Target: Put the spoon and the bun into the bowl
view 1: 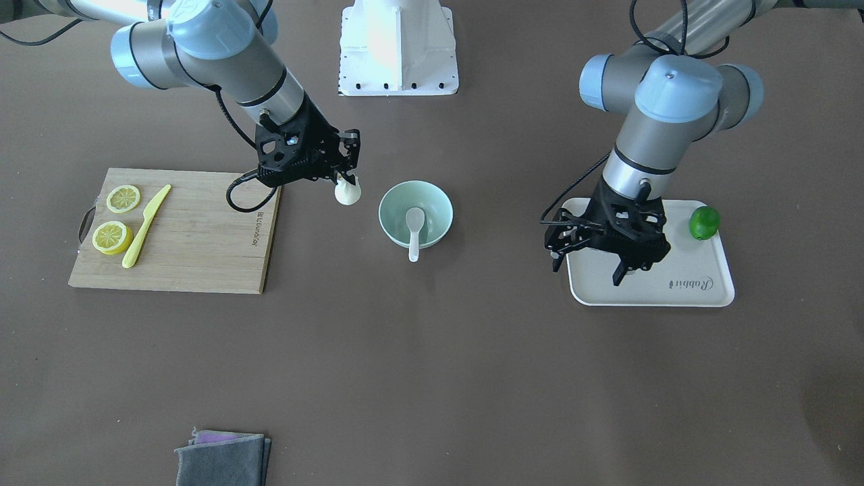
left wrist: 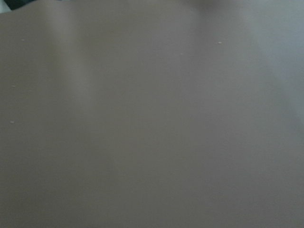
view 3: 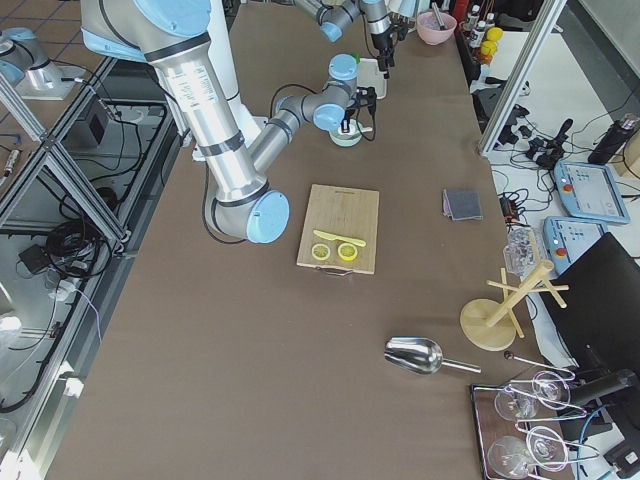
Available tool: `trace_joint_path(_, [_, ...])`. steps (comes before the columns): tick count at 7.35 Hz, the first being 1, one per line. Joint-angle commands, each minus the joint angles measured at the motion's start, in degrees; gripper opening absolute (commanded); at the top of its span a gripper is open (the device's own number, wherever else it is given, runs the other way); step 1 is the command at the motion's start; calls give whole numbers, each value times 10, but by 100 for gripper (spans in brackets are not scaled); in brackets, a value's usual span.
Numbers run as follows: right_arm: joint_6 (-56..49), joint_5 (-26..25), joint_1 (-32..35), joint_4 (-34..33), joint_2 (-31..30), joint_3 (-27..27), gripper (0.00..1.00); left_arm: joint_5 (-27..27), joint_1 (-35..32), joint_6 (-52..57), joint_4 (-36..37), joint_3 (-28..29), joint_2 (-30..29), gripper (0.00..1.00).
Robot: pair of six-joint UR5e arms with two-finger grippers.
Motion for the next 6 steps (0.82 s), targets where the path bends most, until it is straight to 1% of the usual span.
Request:
trace_joint_path(1, [11, -31, -20, 4, 41, -41, 0, -9, -51, 22, -1, -28, 57, 98])
trace_joint_path(2, [11, -48, -29, 3, 47, -44, 0, -16, -60, 23, -1, -30, 67, 98])
trace_joint_path(3, [11, -61, -36, 3, 68, -65, 0, -15, -60, 25, -9, -39, 86, 98])
trace_joint_path(4, [15, -70, -41, 4, 92, -94, 0, -12, -60, 25, -38, -32, 98, 98])
trace_joint_path(6, [18, -74, -44, 4, 96, -106, 0, -13, -62, 24, -39, -22, 92, 98])
